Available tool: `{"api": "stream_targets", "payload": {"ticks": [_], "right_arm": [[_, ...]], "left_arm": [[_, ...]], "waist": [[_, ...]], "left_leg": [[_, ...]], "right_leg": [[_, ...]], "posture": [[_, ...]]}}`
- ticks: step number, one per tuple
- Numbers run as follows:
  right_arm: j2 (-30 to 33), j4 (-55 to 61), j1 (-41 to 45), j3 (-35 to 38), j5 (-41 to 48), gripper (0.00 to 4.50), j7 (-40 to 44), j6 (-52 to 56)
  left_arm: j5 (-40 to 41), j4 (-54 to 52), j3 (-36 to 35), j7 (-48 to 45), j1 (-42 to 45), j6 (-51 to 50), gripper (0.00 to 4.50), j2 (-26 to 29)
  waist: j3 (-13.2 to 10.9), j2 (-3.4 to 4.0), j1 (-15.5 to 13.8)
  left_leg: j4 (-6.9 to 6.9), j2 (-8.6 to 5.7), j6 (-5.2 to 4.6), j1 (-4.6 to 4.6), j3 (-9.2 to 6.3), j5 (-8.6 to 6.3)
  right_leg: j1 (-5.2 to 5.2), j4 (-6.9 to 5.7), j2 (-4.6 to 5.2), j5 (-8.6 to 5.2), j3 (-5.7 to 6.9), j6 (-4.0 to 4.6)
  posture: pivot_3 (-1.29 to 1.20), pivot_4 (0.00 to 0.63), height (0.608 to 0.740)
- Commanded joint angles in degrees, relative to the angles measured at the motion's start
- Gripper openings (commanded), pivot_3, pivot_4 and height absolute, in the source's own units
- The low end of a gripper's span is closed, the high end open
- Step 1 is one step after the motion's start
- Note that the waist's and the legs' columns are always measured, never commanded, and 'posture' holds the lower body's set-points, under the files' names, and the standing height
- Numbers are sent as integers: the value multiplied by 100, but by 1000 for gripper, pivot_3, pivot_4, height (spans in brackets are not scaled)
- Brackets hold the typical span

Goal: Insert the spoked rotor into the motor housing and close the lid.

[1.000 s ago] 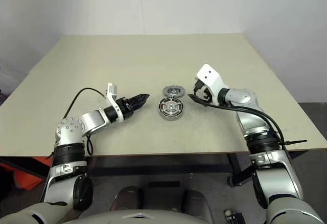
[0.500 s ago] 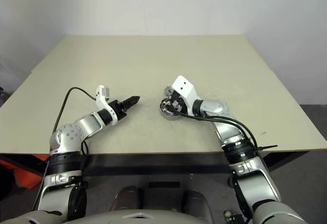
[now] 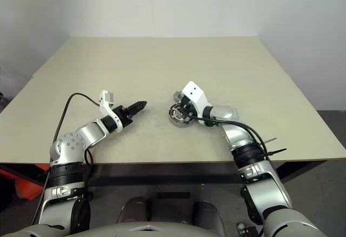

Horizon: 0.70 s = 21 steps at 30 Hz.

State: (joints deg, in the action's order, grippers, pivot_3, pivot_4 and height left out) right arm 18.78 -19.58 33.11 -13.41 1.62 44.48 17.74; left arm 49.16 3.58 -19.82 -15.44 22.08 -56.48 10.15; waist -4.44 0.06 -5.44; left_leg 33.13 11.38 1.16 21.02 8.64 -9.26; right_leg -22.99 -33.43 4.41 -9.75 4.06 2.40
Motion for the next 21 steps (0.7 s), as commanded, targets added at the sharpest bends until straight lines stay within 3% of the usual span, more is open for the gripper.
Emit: {"api": "stream_targets", "payload": {"ticks": [1, 7, 12, 18, 21], "right_arm": [[26, -344, -8, -92, -212, 494, -112, -181], [244, 108, 191, 101, -61, 494, 162, -472], [754, 116, 661, 54, -243, 494, 610, -1551], [1630, -1118, 1774, -733, -849, 494, 2320, -3152], [1631, -2130, 2437, -1189, -1399, 1102, 2611, -4312]], "left_arm": [[53, -236, 3, -35, 72, 67, 2712, 48], [4, -236, 29, -34, 47, 123, 2712, 49], [-290, -305, 291, -171, 45, 376, 2712, 106], [-1031, -290, 860, -431, 64, 1025, 2712, 336], [-1130, -220, 859, -436, 113, 1210, 2712, 314]], "waist": [[2, -1, 4], [3, 1, -3], [2, 1, 5], [3, 0, 0], [3, 0, 6]], "left_leg": [[0, 1, 0, -10, 0, 0], [5, 0, 0, -31, -2, 0], [7, 17, 1, -14, -3, 0], [6, 23, 0, -6, -1, 0], [9, 24, -1, 7, 3, -8]], "right_leg": [[9, 0, 0, 0, 1, 0], [37, 6, 1, -1, 8, -2], [31, 35, 1, -1, 36, -3], [23, 24, 0, 0, 39, -1], [6, 6, 1, 3, 39, 6]], "posture": [[0, 0, 740], [0, 0, 740], [0, 0, 740], [0, 0, 740], [0, 0, 740]]}}
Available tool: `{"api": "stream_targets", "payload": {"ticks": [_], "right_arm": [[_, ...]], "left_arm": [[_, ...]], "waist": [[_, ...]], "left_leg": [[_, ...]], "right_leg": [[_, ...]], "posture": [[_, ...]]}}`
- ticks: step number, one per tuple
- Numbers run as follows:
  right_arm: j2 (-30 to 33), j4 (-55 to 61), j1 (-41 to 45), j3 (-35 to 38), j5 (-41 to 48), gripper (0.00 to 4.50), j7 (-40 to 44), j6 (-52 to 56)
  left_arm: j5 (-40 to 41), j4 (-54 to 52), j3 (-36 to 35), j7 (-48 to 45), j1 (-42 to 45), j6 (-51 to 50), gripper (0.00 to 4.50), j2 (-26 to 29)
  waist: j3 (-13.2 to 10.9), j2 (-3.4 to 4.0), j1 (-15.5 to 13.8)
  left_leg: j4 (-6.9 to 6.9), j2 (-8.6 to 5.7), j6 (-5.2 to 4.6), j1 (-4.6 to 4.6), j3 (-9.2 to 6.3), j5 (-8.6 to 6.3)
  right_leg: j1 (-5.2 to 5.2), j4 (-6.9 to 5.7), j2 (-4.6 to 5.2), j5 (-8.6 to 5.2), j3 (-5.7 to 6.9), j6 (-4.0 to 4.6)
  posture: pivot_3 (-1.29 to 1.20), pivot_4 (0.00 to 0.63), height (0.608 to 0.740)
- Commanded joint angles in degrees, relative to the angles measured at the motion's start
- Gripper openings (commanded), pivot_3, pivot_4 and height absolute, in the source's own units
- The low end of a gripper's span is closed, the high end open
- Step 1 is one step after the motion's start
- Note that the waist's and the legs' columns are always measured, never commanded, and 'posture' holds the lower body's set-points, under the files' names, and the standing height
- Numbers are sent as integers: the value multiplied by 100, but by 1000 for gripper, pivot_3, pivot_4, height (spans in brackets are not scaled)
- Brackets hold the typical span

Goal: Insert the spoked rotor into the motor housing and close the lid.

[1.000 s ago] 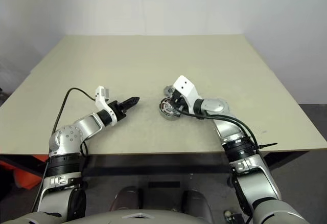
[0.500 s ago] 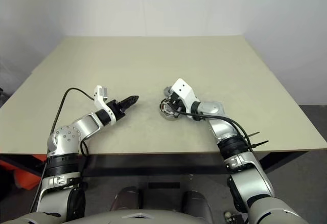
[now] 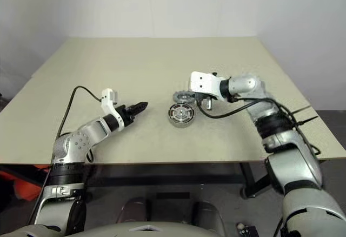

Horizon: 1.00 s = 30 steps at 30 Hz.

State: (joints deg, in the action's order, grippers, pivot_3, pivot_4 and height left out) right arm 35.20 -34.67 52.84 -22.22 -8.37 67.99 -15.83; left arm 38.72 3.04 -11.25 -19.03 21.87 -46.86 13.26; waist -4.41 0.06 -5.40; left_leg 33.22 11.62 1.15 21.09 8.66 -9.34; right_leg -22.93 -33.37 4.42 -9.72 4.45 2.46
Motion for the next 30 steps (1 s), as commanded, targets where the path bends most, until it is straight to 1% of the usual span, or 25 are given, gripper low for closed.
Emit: {"api": "stream_targets", "payload": {"ticks": [1, 2, 3, 8, 14, 21, 30], "right_arm": [[-60, -908, 643, -427, -584, 1385, 210, -1307], [-138, -1161, 812, -552, -807, 1731, 64, -1560], [-208, -1388, 946, -657, -964, 2057, 11, -1773], [-477, -2049, 1337, -1035, -1438, 2057, 21, -2731], [-571, -2436, 1510, -1199, -1690, 2057, 125, -3384], [-622, -2671, 1563, -1204, -1902, 2057, -38, -3566], [-943, -3167, 1514, -1315, -2445, 2057, -840, -3424]], "left_arm": [[-93, -137, -25, -64, 146, 286, 2712, -16], [-107, -125, -39, -53, 138, 316, 2712, -31], [-120, -122, -45, -40, 127, 341, 2712, -49], [-146, -263, -71, 40, -73, 400, 2712, -143], [-128, -386, -113, 140, -213, 415, 2712, -193], [-118, -430, -110, 160, -257, 391, 2712, -207], [-119, -472, -87, 140, -231, 338, 2712, -148]], "waist": [[0, 0, 3], [-1, 0, 8], [-1, 0, 14], [-1, 0, 23], [-1, 1, 27], [-1, 0, 118], [-2, 1, 164]], "left_leg": [[1, 0, 1, 10, 1, -1], [7, 0, 2, 17, 2, -2], [9, 2, 4, 21, 3, -4], [9, 9, 10, 29, 3, -8], [16, 8, 9, 32, 1, -9], [26, 10, 10, 30, 1, -9], [31, 13, 10, 30, 1, -9]], "right_leg": [[-11, -7, 0, 2, -1, 4], [-23, -21, 1, 22, -1, 40], [-29, -28, 1, 24, -1, 47], [-41, -35, -3, 20, 1, 58], [-39, -35, -3, 21, 1, 58], [-38, -38, -3, 20, 0, 56], [-38, -43, -6, 22, 0, 60]], "posture": [[0, 0, 740], [0, 0, 740], [0, 0, 740], [0, 0, 740], [0, 0, 740], [0, 0, 740], [0, 0, 740]]}}
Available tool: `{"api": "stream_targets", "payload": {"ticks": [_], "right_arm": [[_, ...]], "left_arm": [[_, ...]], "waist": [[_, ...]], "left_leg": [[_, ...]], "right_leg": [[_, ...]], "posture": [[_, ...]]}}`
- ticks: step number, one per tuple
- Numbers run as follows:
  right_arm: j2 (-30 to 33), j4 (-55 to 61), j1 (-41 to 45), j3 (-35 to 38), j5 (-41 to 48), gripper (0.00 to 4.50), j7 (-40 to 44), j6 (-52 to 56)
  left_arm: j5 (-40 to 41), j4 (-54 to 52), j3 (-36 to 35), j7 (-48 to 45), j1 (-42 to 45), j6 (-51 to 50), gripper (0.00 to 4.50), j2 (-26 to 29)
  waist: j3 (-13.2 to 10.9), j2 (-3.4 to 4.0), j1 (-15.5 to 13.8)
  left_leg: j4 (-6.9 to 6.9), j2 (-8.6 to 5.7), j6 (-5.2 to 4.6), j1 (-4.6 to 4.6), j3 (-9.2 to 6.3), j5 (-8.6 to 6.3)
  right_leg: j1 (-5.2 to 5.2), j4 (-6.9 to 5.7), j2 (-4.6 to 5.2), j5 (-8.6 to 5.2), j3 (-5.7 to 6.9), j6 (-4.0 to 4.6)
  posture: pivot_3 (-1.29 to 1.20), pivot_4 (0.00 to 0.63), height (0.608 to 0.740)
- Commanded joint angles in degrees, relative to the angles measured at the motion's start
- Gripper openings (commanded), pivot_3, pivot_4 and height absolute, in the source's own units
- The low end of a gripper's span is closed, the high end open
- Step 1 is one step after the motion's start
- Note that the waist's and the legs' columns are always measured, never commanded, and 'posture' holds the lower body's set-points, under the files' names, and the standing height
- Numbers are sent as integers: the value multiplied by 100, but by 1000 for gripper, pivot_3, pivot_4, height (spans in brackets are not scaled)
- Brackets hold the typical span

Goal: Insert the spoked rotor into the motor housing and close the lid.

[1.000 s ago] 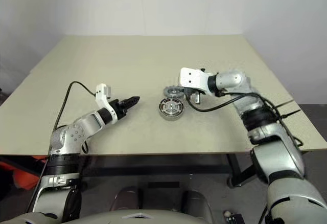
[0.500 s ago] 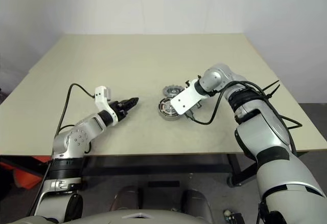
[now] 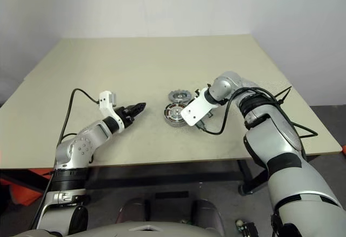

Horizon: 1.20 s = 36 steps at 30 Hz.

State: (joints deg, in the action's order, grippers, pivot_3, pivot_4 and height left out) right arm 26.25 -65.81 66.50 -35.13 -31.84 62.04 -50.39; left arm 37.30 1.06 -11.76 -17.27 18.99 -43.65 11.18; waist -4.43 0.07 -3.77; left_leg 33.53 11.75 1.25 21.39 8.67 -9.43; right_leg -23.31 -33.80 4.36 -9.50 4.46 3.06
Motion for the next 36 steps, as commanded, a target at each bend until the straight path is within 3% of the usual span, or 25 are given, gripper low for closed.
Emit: {"api": "stream_targets", "payload": {"ticks": [1, 7, 10, 15, 23, 30, 36], "right_arm": [[-68, -88, 159, -35, -150, 2057, -308, 37], [-147, -250, 190, -79, -314, 2057, -447, 10], [-181, -291, 180, -77, -317, 1487, -418, -30], [-229, -297, 177, -62, -306, 14, -440, -114], [-314, -360, 233, 75, -250, 14, -776, 200], [-626, -187, 226, 1032, 946, 14, 423, 1739], [-784, 455, 31, 1409, 1504, 14, 1162, 2978]], "left_arm": [[20, -286, -38, -38, 46, 10, 2712, 72], [31, -383, -56, -18, -14, -34, 2712, 100], [28, -421, -79, 9, -30, -49, 2712, 109], [43, -466, -104, 42, -62, -67, 2712, 121], [38, -462, -109, 71, -54, -63, 2712, 118], [21, -430, -116, 90, -73, -15, 2712, 90], [20, -436, -138, 92, -115, 21, 2712, 95]], "waist": [[0, 0, 0], [0, 0, 5], [0, 0, 15], [0, 1, 116], [-1, 2, 144], [-8, 12, 158], [-10, 16, 119]], "left_leg": [[0, 0, 0, 0, 0, 0], [0, 0, 0, -3, 0, 0], [3, 1, 0, -8, 1, 0], [12, 5, 1, -24, -1, -1], [28, 6, 1, -21, -2, -1], [40, 9, 1, -15, -2, -1], [40, 10, -3, -2, -4, -7]], "right_leg": [[0, 0, 0, 0, 0, 0], [2, -1, 0, 0, -1, 1], [4, -5, 0, 0, -2, 0], [18, -7, -5, -16, -1, -27], [19, -8, -5, -15, -2, -26], [13, -16, -8, -12, -1, -21], [8, -20, -7, 11, -1, 18]], "posture": [[0, 0, 740], [0, 0, 740], [0, 0, 740], [0, 0, 740], [0, 0, 740], [0, 0, 740], [0, 0, 740]]}}
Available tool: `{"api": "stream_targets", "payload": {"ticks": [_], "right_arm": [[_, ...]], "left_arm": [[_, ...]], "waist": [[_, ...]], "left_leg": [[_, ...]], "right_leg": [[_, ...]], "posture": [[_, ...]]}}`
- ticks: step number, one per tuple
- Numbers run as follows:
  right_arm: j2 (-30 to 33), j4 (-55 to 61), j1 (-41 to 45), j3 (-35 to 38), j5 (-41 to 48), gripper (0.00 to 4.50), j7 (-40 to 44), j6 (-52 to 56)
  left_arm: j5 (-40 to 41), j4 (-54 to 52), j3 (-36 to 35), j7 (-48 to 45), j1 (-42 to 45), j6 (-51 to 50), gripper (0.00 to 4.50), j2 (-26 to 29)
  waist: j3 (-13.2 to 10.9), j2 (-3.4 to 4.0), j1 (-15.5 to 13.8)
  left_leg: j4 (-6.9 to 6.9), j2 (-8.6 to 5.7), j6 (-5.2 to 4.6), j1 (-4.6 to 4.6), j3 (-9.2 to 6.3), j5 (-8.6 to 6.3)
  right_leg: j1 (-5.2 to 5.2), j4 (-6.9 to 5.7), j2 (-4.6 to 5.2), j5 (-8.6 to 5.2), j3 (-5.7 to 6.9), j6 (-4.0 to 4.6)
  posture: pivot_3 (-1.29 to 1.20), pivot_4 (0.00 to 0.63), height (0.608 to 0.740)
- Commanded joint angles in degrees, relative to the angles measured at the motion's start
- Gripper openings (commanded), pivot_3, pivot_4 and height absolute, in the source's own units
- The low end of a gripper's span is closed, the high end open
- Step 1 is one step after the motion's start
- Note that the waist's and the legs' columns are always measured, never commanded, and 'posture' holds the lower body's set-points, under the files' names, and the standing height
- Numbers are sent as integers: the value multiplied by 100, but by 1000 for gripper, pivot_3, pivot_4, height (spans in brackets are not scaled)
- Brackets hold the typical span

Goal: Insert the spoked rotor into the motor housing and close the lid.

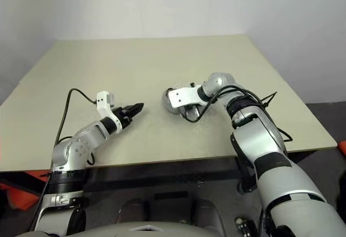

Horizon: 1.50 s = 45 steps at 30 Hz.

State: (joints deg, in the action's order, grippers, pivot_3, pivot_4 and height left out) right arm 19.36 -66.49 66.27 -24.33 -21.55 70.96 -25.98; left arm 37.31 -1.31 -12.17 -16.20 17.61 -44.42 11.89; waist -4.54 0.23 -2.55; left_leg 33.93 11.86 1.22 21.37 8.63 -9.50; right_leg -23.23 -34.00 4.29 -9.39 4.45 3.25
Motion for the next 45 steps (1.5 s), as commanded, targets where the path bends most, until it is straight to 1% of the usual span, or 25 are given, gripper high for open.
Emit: {"api": "stream_targets", "payload": {"ticks": [1, 7, 10, 14, 18, 21, 27, 29, 30, 35, 37, 40, 42, 45], "right_arm": [[-130, 651, 21, 372, 540, 14, 337, 749], [-375, 1522, -206, 510, 915, 14, 701, 2206], [-557, 1799, -258, 531, 1003, 14, 591, 2944], [-733, 2006, -291, 496, 1038, 14, 422, 3585], [-868, 2099, -366, 401, 986, 14, 300, 3848], [-963, 1976, -420, 296, 875, 14, 139, 3898], [-1080, 1682, -421, 228, 853, 14, -84, 4043], [-1090, 1638, -404, 237, 874, 681, -133, 4033], [-1088, 1621, -398, 248, 870, 910, -211, 3988], [-1033, 1621, -355, 298, 921, 2647, -343, 3875], [-999, 1732, -360, 351, 986, 3401, -336, 3921], [-980, 1920, -347, 542, 1168, 4412, -406, 4118], [-998, 2045, -350, 774, 1361, 4465, -559, 4300], [-1079, 2304, -502, 1283, 1759, 4465, -1027, 4652]], "left_arm": [[23, -207, -108, -14, 17, 97, 2712, 30], [21, -264, -190, 6, -47, 101, 2712, 70], [36, -357, -219, 32, -110, 78, 2712, 65], [59, -468, -264, 89, -183, 73, 2712, 61], [64, -519, -329, 126, -226, 89, 2712, 67], [71, -552, -377, 146, -239, 91, 2712, 69], [59, -587, -411, 162, -270, 100, 2712, 55], [56, -598, -408, 170, -278, 105, 2712, 48], [54, -607, -406, 173, -285, 106, 2712, 45], [48, -607, -410, 157, -296, 107, 2712, 56], [38, -577, -407, 137, -290, 114, 2712, 73], [6, -561, -367, 97, -282, 127, 2712, 98], [-43, -564, -310, 63, -269, 167, 2712, 115], [-158, -583, -235, -28, -274, 345, 2712, 143]], "waist": [[0, 0, -5], [-1, 2, -24], [-1, 2, -27], [-1, 2, -36], [-1, 2, -58], [-1, 2, -57], [-1, 2, -80], [-1, 2, -122], [-1, 2, -139], [-2, 3, -143], [-2, 3, -143], [-2, 3, -142], [-2, 3, -142], [-2, 3, -144]], "left_leg": [[0, 0, 0, 2, 0, -3], [0, 1, 2, 13, 0, -9], [0, 1, 3, 12, -1, -10], [0, 1, 5, 11, -3, -9], [3, 1, 7, 11, -4, -8], [3, 1, 7, 9, -5, -8], [2, 0, 9, 7, -5, -8], [2, 0, 9, 6, -5, -8], [2, 0, 9, 5, -5, -8], [2, 0, 10, -1, -5, -7], [2, 1, 11, -3, -5, -7], [2, 1, 12, -4, -6, -6], [2, 1, 12, -5, -5, -6], [1, 1, 13, -6, -5, -6]], "right_leg": [[-1, 0, 0, 1, 0, 2], [-11, 0, 0, 2, 1, 4], [-11, 0, 0, 2, 2, 3], [-10, 0, 1, 1, 1, 2], [-9, 0, 1, -1, 1, -2], [-9, 0, 1, -14, 1, -23], [-7, 0, 2, -15, 0, -26], [-5, 0, 2, -15, 0, -25], [-6, 0, 2, -15, 0, -25], [-1, 0, 2, -20, -1, -33], [-1, 0, 1, -21, -1, -35], [0, 0, 1, -21, -1, -36], [0, -1, 1, -21, -1, -36], [1, -1, 1, -21, -1, -36]], "posture": [[0, 0, 740], [0, 0, 740], [0, 0, 740], [0, 0, 740], [0, 0, 740], [0, 0, 740], [0, 0, 740], [0, 0, 740], [0, 0, 740], [0, 0, 740], [0, 0, 740], [0, 0, 740], [0, 0, 740], [0, 0, 740]]}}
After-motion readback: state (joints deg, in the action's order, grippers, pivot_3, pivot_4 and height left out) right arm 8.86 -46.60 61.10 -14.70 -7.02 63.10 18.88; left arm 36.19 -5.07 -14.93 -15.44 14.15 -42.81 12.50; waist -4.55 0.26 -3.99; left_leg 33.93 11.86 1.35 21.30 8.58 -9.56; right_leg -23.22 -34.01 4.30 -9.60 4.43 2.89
